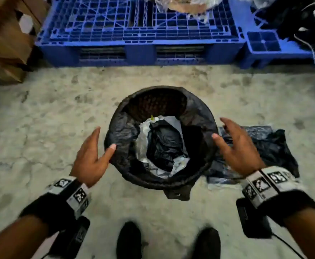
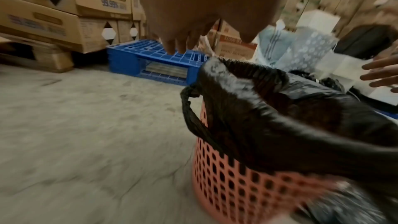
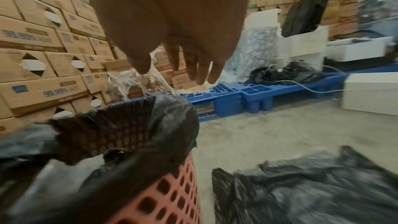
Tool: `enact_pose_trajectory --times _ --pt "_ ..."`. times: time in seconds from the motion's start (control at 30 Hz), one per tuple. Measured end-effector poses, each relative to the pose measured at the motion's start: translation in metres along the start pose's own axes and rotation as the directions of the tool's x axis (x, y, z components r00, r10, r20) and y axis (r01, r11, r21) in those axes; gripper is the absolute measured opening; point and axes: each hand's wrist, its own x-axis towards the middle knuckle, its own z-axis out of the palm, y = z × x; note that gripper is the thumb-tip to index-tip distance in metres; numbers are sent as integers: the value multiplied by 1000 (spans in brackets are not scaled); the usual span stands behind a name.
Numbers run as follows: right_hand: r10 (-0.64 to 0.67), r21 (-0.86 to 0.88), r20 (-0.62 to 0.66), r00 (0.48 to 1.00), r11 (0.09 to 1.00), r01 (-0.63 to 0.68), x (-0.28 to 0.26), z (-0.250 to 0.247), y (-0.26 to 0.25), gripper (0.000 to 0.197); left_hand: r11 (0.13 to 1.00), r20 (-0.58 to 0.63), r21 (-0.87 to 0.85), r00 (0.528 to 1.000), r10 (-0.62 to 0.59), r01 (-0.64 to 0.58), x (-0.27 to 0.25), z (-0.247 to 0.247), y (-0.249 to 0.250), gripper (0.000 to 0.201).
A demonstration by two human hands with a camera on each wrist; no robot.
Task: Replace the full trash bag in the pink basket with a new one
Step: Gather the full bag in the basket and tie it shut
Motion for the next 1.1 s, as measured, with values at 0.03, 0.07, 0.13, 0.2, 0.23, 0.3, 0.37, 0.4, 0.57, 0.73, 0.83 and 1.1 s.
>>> enact_pose_trajectory --times 0.03,0.07,0.13,0.2,0.23,0.3,0.37,0.4,0.57,0.73,0.83,1.1 --pt "-29 3 -24 999 1000 29 11 15 7 56 999 -20 -26 999 43 -43 15 18 -4 74" --pt "-49 -13 -30 998 999 49 18 24 13 58 996 -29 -39 996 84 -85 24 27 -9 75" --pt "-117 -33 -65 991 993 115 33 46 29 57 978 -48 -69 980 194 -197 43 47 -19 77" --pt "-156 43 -127 980 986 162 35 63 45 54 959 -76 -164 972 223 -233 46 64 -33 79" --pt "-168 107 -160 973 977 187 33 66 52 53 944 -98 -222 969 228 -245 45 66 -42 79" --pt "-169 262 -212 963 939 222 39 72 63 52 907 -124 -305 957 264 -290 52 67 -50 75" --pt "-149 437 -218 965 869 232 46 80 67 53 880 -147 -344 945 293 -326 55 68 -54 71" --pt "-142 512 -205 968 828 230 48 82 68 55 871 -167 -350 938 304 -345 57 69 -56 70" --pt "-194 681 -91 977 704 203 56 79 66 76 840 -212 -365 915 344 -401 60 74 -54 71" --pt "-129 732 -23 991 673 104 50 81 62 66 867 -203 -317 921 333 -384 52 72 -49 78" --pt "-63 785 74 995 619 -19 59 88 77 72 853 -214 -340 916 340 -396 49 73 -48 77" --pt "-102 834 102 990 551 -29 72 76 75 47 840 -231 -360 912 340 -405 53 74 -46 77"
